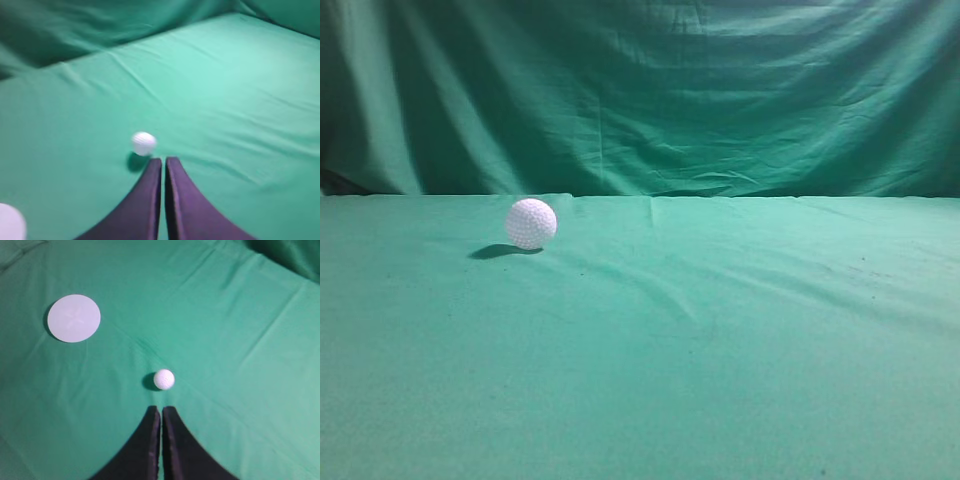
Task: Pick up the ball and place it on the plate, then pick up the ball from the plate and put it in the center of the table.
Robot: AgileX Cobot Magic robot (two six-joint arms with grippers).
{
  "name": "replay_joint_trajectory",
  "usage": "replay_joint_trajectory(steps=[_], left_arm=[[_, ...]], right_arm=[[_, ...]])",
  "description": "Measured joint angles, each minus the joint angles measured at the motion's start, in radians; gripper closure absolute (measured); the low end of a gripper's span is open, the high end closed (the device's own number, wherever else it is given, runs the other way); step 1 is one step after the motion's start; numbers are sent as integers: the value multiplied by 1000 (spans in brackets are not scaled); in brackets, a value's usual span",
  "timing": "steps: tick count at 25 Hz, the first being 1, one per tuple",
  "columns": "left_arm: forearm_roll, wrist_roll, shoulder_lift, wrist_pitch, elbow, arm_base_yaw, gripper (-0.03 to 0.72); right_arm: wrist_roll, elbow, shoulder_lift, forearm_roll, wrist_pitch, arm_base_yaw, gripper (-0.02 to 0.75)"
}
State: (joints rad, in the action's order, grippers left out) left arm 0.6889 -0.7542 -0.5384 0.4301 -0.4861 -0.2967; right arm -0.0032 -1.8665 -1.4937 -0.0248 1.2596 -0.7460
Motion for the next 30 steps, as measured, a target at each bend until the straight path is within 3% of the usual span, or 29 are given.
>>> replay_joint_trajectory(steps=[6,12,17,24,30], left_arm=[[-1,34,13,94,-21,-13,688],[-4,58,63,114,21,-13,688],[-36,72,125,119,93,-13,688],[-72,93,152,90,172,-13,688],[-136,97,152,66,177,-13,688]], right_arm=[[22,344,361,78,-20,0,738],[75,765,721,80,-245,0,738],[82,1045,950,73,-344,0,738],[82,1318,1178,69,-484,0,738],[133,1505,1219,67,-623,0,738]])
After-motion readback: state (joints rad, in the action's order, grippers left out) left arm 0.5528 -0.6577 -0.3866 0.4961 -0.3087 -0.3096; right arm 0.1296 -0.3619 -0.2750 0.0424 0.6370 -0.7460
